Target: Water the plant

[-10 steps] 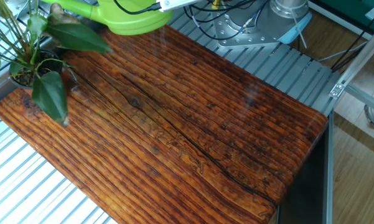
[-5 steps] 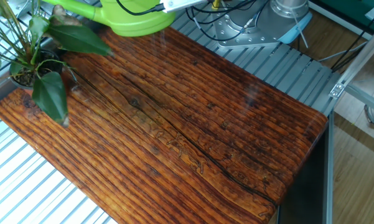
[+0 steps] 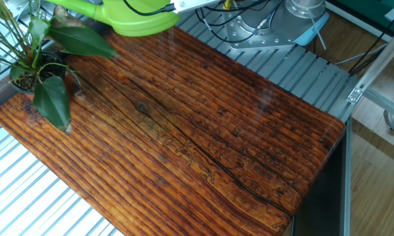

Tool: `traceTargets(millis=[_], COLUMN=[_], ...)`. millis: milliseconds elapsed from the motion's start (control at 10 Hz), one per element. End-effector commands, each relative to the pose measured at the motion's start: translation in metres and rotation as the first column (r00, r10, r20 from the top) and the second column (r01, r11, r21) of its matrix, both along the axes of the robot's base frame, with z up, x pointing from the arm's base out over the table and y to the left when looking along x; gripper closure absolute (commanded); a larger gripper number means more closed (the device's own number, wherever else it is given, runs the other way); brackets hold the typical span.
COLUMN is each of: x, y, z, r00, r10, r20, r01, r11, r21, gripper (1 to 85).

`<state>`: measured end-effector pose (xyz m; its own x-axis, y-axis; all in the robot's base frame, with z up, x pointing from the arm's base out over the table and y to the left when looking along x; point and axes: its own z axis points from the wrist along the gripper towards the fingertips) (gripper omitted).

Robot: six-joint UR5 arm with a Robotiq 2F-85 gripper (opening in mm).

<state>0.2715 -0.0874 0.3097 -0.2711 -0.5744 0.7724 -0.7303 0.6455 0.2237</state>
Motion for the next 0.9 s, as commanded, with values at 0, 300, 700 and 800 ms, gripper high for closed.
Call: traceTargets(millis=[0, 300, 700, 800], x=[0.007, 0.012, 0.014, 0.011], y=[-0.002, 0.006, 0.004, 0.005], z=[-0.005, -0.016, -0.016, -0.014], r00=[0.999, 0.997, 0.992, 0.993], r10=[0.042, 0.08, 0.127, 0.12], r20=[0.012, 0.017, -0.004, -0.015], r01=[-0.043, -0.081, -0.126, -0.117], r11=[0.999, 0.991, 0.982, 0.983], r21=[0.026, 0.11, 0.141, 0.144], gripper=[84.3, 84.3, 84.3, 84.3])
